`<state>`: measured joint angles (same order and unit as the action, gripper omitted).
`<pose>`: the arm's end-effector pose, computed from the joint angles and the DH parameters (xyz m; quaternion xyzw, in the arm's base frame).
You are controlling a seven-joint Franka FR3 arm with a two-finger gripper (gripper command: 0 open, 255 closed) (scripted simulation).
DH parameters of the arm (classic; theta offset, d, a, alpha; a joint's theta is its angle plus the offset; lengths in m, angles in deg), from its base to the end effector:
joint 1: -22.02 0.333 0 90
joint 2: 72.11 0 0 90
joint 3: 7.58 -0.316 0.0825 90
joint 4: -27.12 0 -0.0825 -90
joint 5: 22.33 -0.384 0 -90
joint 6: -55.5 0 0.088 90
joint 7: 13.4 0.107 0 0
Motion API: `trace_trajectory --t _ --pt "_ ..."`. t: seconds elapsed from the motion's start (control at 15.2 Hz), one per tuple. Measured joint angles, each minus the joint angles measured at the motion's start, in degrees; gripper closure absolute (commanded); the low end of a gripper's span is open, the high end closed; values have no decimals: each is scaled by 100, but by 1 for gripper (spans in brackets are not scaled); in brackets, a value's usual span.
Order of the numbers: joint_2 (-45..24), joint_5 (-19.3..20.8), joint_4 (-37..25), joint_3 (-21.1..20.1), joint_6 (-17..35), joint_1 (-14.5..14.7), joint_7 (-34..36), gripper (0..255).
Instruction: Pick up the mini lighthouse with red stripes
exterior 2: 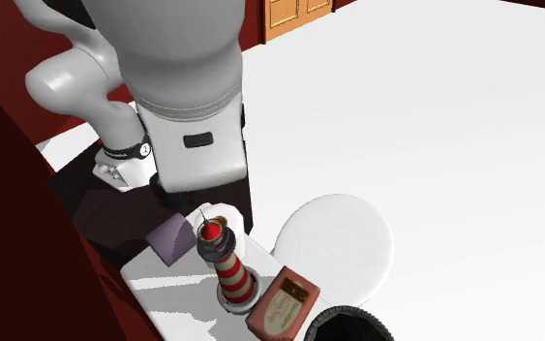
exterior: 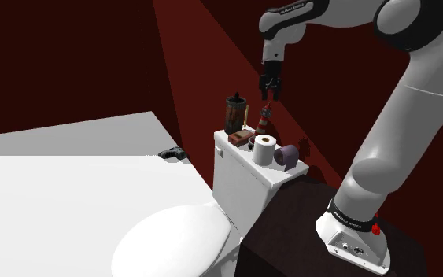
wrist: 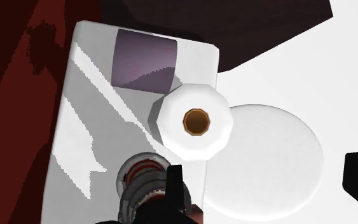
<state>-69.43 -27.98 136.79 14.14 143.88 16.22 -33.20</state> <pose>0.4551 -0.2278 0.4887 -0.9823 0.0714 0.1265 0.1180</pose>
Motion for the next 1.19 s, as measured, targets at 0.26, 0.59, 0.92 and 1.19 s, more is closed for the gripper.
trace_trajectory --t 0.26,0.59,0.92,1.19 --pt "-976 -194 -774 249 -207 -267 -348 0" --pt "-1290 -268 -771 293 -7 -354 -480 0" --pt "-1377 -305 -596 283 243 -355 -515 255" --pt "-1375 -306 -588 283 255 -353 -513 255"
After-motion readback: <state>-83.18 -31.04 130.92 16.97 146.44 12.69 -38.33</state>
